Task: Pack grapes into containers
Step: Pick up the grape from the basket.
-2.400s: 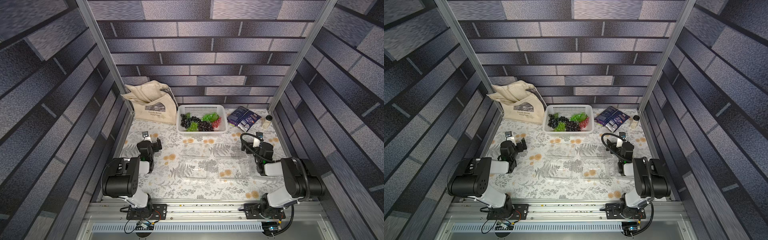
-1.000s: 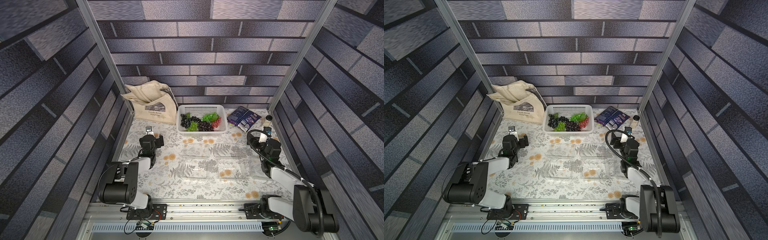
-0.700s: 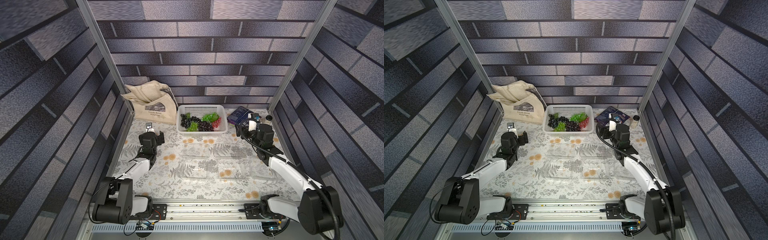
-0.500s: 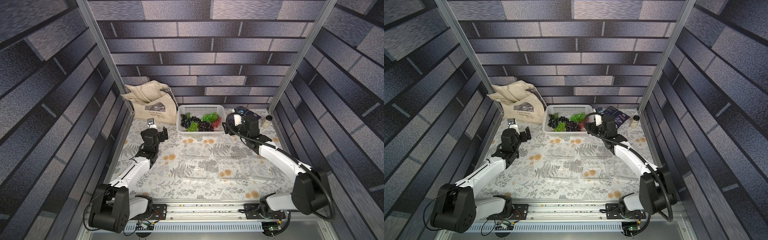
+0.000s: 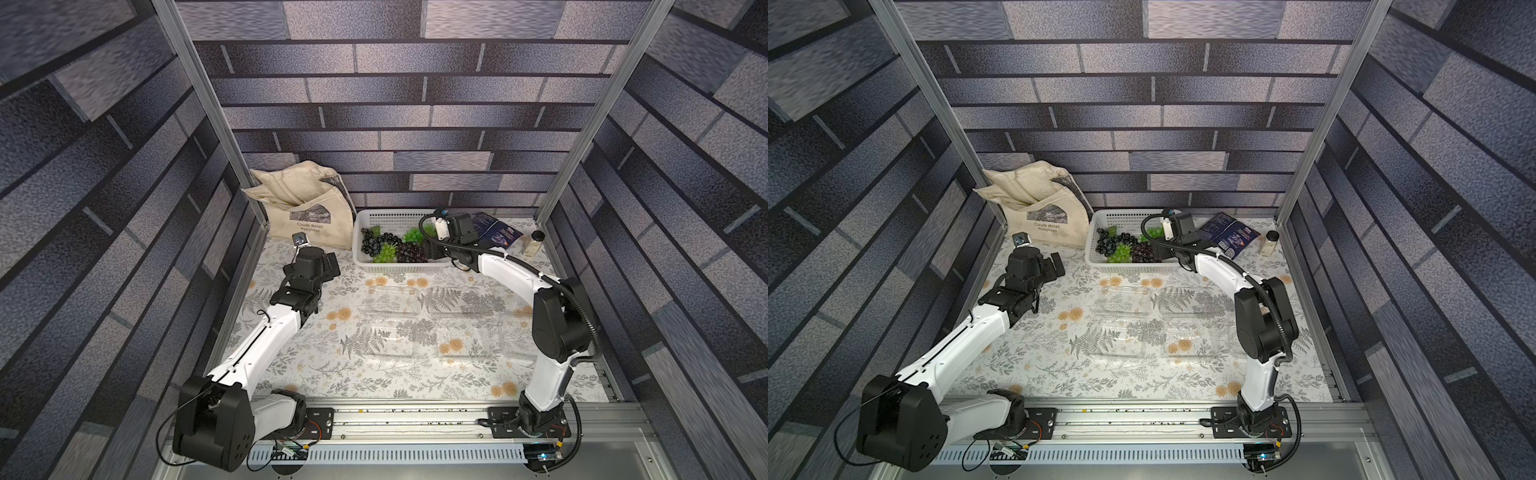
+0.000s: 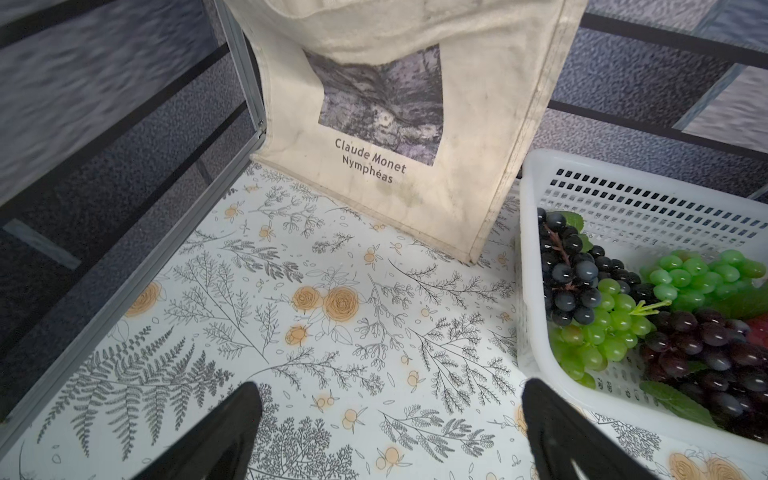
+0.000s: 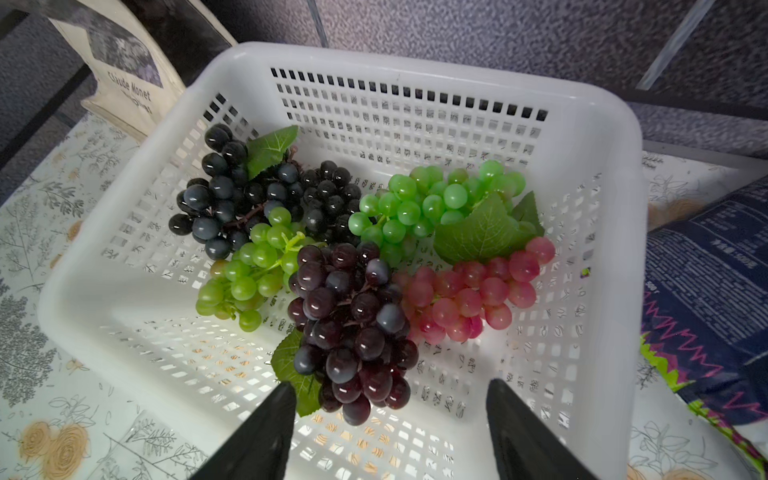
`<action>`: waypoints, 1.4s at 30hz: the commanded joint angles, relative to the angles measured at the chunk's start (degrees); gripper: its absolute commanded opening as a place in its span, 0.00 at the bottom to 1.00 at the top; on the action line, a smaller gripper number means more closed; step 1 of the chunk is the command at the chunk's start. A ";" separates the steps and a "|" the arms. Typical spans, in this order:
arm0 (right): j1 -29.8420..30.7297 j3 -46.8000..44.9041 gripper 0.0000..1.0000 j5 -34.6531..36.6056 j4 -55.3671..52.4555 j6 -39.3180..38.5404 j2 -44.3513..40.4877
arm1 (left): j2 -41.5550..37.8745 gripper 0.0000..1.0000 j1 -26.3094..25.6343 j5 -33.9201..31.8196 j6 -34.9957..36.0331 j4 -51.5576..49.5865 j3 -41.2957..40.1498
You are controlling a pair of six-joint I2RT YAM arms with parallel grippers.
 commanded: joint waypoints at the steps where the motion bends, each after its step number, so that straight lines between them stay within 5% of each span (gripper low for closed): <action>1: 0.47 3.98 0.69 -1.38 -4.54 1.68 2.66 | -0.19 1.00 -0.25 1.06 -4.48 -3.74 2.02; 20: 0.58 14.67 0.49 -5.35 -11.26 4.81 14.61 | 4.69 1.00 -0.30 6.66 -6.18 -2.15 3.12; 30: 0.54 15.11 0.00 -6.35 -10.97 4.84 14.49 | 4.66 1.00 -0.34 6.54 -6.44 -2.11 2.55; 42: 0.59 17.23 0.00 -6.67 -11.43 2.05 7.69 | 4.91 1.00 -0.37 7.59 -6.32 -2.06 3.87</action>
